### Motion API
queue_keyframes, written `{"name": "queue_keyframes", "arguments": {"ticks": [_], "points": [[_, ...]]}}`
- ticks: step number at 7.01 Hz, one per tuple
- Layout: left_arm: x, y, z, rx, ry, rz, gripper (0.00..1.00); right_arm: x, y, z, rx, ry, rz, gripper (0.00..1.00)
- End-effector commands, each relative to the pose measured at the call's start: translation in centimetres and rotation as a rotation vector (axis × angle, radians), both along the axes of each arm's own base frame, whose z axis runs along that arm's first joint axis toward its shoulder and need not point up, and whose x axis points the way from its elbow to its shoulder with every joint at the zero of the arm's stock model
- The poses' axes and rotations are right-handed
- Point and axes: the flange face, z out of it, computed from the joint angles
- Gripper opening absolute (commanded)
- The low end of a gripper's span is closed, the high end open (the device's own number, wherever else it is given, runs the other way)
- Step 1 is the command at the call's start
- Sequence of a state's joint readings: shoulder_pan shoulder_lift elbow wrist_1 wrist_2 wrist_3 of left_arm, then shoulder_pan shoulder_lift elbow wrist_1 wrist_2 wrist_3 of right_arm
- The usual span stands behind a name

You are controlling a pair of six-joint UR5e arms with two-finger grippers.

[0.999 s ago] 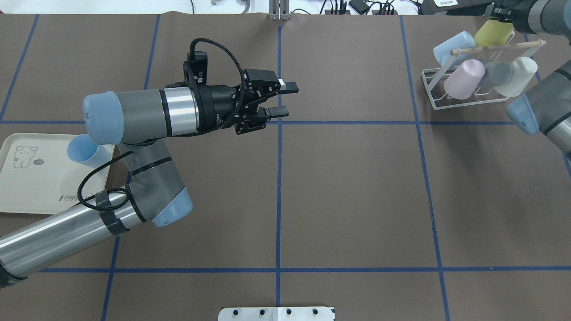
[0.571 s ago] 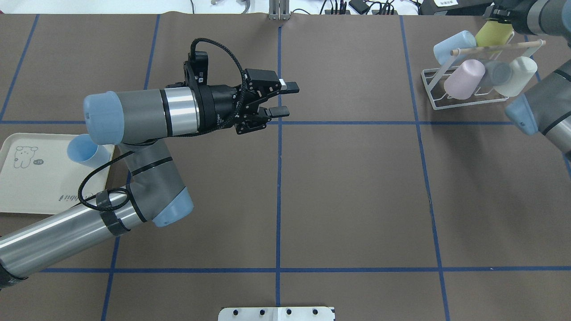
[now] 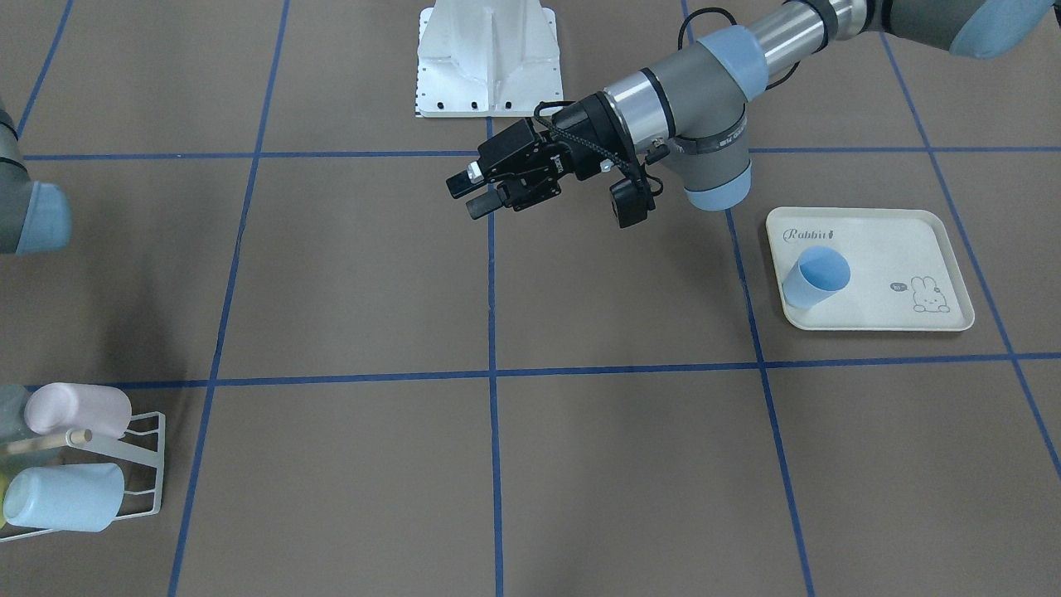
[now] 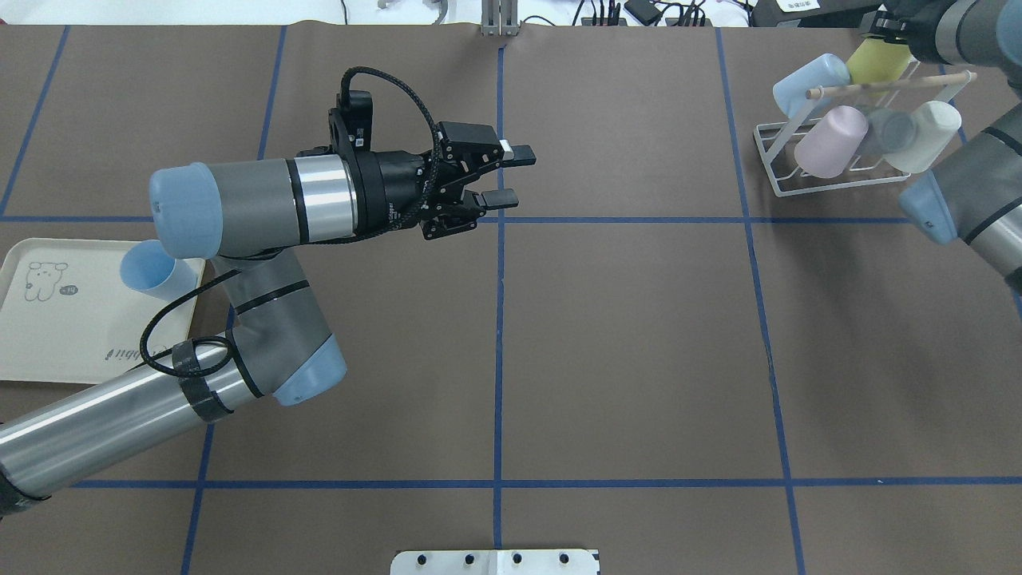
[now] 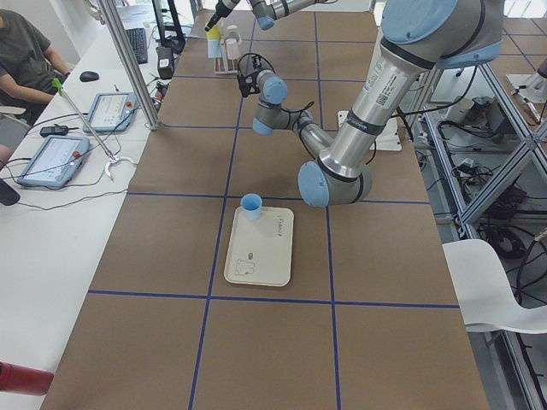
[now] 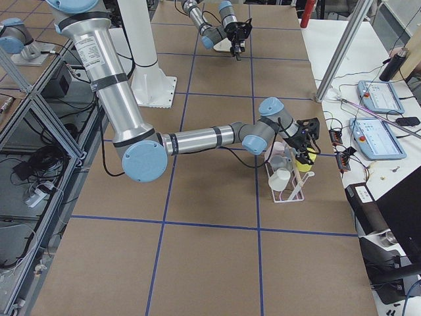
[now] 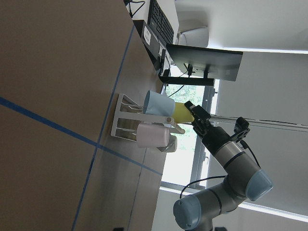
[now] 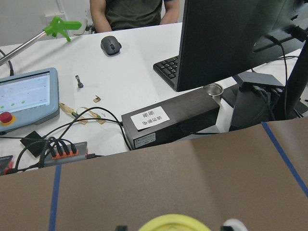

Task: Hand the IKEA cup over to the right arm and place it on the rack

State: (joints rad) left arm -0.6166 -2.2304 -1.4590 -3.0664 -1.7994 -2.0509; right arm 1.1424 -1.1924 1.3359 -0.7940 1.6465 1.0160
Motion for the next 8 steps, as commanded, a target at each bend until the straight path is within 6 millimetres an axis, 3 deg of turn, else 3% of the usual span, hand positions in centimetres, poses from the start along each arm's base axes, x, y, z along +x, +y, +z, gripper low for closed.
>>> {"name": "queue_keyframes", "arguments": {"ticks": [1,3,5,7,8], "points": [[0.0,0.0,-0.1,0.001,0.003,-0.001,0.69,-0.3,0.1,-0.1,0.018,-0.011,-0.002,1.0],[-0.2,0.0,-0.2,0.003,0.003,-0.004,0.69,-0.6,0.3,-1.3,0.035,-0.043,0.008,1.0],[-1.5,-1.6,0.2,0.0,-0.02,-0.038,0.69,-0.9,1.4,-4.3,0.054,-0.126,0.026,1.0],[-2.7,-3.1,0.8,0.114,-0.171,-0.087,0.68,0.0,5.8,-6.3,0.054,-0.223,-0.053,1.0],[-5.2,-3.7,3.4,0.164,-0.295,-0.103,0.68,0.3,7.6,-7.1,0.04,-0.28,-0.074,1.0]]}}
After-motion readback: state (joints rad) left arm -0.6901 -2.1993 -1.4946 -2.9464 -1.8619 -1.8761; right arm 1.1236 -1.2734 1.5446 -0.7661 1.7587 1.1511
